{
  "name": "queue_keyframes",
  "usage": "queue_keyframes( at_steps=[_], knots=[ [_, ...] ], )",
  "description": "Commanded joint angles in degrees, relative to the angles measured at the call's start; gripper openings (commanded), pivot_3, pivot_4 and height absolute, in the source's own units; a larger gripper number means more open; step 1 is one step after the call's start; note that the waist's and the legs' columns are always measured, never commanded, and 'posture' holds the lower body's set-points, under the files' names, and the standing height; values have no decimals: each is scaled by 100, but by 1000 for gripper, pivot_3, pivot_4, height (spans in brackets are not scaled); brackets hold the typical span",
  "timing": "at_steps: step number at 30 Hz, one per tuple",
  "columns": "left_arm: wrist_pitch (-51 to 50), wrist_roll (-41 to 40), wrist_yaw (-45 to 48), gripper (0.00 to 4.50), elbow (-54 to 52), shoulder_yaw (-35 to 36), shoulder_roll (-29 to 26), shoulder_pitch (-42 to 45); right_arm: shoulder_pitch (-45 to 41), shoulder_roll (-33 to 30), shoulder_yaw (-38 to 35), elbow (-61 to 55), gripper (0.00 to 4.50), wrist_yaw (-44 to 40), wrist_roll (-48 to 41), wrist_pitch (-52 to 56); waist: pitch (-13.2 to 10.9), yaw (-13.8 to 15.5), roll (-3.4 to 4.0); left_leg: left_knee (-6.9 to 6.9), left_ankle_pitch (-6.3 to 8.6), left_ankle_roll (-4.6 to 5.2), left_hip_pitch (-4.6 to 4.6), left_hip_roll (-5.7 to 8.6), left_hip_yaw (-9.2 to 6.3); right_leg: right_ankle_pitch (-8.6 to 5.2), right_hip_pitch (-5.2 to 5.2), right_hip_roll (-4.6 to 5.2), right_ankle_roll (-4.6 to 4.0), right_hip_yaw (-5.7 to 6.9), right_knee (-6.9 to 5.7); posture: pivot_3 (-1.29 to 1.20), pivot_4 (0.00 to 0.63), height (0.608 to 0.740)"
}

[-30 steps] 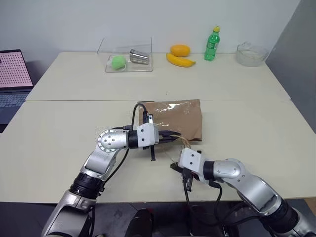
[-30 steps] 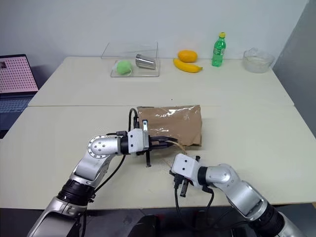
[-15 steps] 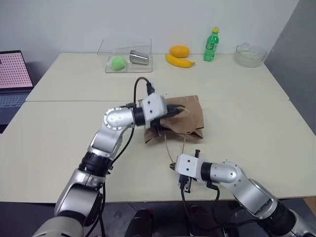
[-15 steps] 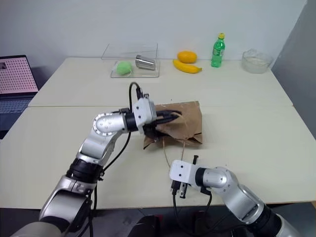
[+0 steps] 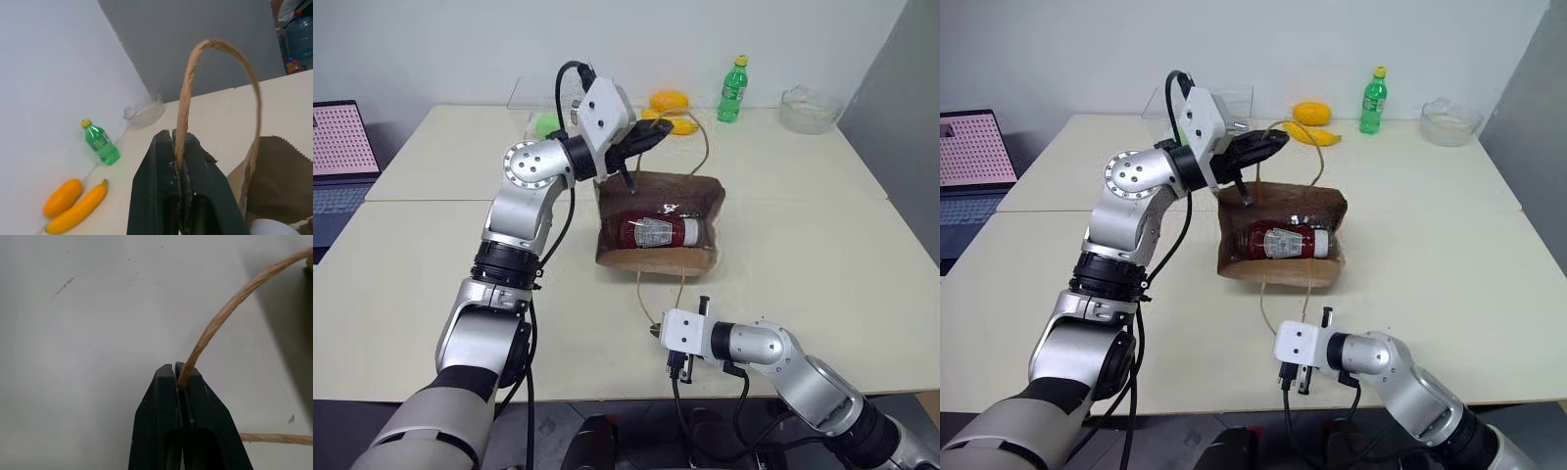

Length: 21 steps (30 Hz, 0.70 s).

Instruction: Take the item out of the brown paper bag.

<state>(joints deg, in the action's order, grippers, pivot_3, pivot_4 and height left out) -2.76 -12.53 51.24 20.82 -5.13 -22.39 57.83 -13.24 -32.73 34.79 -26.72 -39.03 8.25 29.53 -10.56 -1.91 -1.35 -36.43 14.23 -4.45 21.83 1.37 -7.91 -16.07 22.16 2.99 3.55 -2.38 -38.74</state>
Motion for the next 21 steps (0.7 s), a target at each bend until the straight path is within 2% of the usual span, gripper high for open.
queue_keyframes(
  at_steps=[1, 3, 5, 6, 10, 14, 18, 21],
  knots=[
    [-276, -476, 415, 0, -540, 197, -52, 32, 236, 54, -378, 22, 228, 91, -96, 227, 0, -1, 0, 0, 0, 0, 1, 0, -2, 0, 1, 0, 0, 1, 0, 0, 150, 740],
    [-464, -635, 624, 0, -786, 175, -92, -96, 274, 115, -698, -304, 637, 117, -239, 380, -1, 1, 0, 0, 0, -1, 6, 0, -2, 0, 4, 0, -1, 1, -1, 0, 150, 740],
    [-653, -755, 750, 0, -1024, 157, -101, -224, 298, 59, -940, -693, 1414, -32, -430, 580, -2, 4, -2, -1, 0, -1, 10, 3, -3, 1, 6, 3, -1, 0, -1, 0, 150, 740],
    [-725, -806, 793, 0, -1140, 142, -94, -293, 317, 17, -1085, -946, 1609, -150, -609, 767, -4, 5, 0, -1, 0, -1, 9, 2, -2, 1, 6, 2, -1, 0, -1, 0, 150, 740],
    [-958, -885, 847, 0, -1448, 97, -46, -472, 294, -194, -1642, -1671, 2956, -441, -1154, 1371, -5, 4, 0, -1, 0, 0, 13, -1, -6, 1, 11, 0, -2, 2, -3, 0, 150, 740],
    [-886, -795, 965, 0, -1598, -16, -46, -613, 120, -488, -2616, -2413, 2956, -891, -2164, 2161, -6, 7, 0, -1, 0, 0, 14, 1, -3, 1, 10, 1, -1, 1, -1, 0, 150, 740],
    [-731, -704, 1077, 0, -1611, -94, -68, -694, 220, -1187, -3496, -2851, 2956, -1475, -3044, 2571, -8, 12, 0, -1, 1, 1, 12, 1, -4, 1, 6, 1, -2, 3, 0, 0, 150, 740],
    [-553, -629, 1186, 0, -1561, -140, -102, -749, 76, -1304, -4230, -2904, 2956, -1625, -3913, 2904, -9, 8, -3, 0, 1, 2, 15, 0, -3, 1, 7, 1, -2, 3, 3, 0, 150, 740]
  ],
)
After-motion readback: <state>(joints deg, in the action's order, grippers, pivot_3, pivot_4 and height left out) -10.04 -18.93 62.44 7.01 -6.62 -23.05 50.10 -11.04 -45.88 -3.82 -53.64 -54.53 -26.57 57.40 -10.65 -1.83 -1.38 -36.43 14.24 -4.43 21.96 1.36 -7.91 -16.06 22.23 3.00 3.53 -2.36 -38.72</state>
